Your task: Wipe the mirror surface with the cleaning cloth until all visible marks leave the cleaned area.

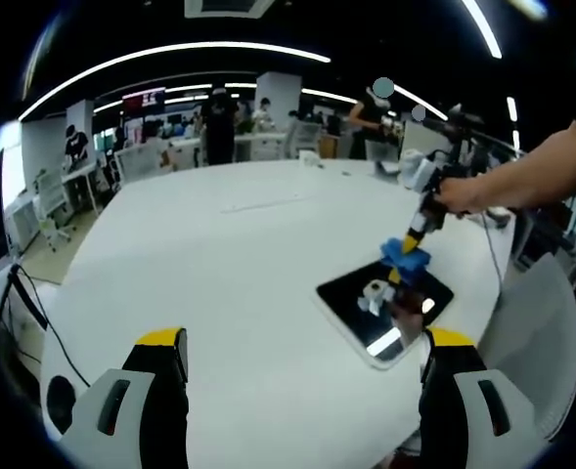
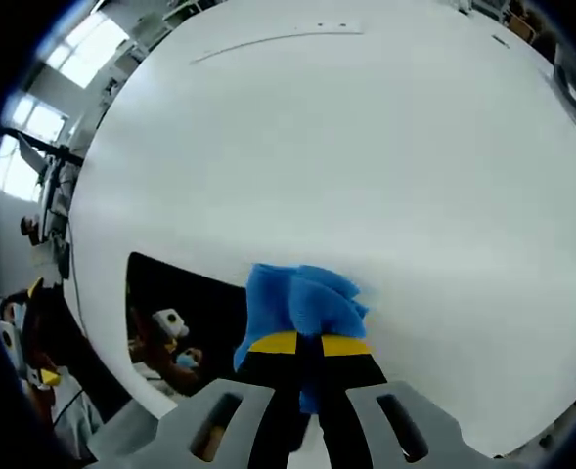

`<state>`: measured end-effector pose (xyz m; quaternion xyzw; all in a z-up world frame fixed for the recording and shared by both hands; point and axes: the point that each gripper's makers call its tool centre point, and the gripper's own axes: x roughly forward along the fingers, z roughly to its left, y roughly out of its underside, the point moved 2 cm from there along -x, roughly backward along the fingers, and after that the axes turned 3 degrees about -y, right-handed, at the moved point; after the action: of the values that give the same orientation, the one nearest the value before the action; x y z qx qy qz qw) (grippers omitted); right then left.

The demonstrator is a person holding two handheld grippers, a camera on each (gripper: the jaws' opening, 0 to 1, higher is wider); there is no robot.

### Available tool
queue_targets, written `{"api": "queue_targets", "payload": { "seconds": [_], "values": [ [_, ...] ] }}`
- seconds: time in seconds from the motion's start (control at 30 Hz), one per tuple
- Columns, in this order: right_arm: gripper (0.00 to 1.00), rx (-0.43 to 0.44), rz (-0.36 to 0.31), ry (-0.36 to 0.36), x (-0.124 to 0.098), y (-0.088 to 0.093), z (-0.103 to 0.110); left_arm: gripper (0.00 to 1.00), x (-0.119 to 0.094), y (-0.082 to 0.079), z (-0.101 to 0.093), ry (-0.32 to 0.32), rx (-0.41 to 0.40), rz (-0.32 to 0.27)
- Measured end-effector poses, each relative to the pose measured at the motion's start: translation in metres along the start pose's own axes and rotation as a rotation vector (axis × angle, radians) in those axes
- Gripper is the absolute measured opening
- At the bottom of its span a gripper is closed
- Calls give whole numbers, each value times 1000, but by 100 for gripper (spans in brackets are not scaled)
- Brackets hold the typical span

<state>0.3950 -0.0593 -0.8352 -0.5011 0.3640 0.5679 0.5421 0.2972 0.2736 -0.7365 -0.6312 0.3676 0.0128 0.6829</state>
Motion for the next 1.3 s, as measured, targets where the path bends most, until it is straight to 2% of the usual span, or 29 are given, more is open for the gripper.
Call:
{"api": "queue_targets", "payload": {
  "seconds": [0.4, 0.7, 1.0, 1.3],
  "values": [
    [0, -17, -9, -2, -4, 1, 0, 100, 3, -3, -2, 4, -2, -5],
    [0, -4, -36, -3, -23, 3, -7, 100, 2, -5, -3, 4, -1, -11],
    [0, 8, -75, -4, -48, 4, -21, 100, 5, -9, -11, 19, 7, -18],
    [0, 30, -95, 17, -65, 15, -49, 100, 7, -12, -15, 27, 12, -25]
  ]
}}
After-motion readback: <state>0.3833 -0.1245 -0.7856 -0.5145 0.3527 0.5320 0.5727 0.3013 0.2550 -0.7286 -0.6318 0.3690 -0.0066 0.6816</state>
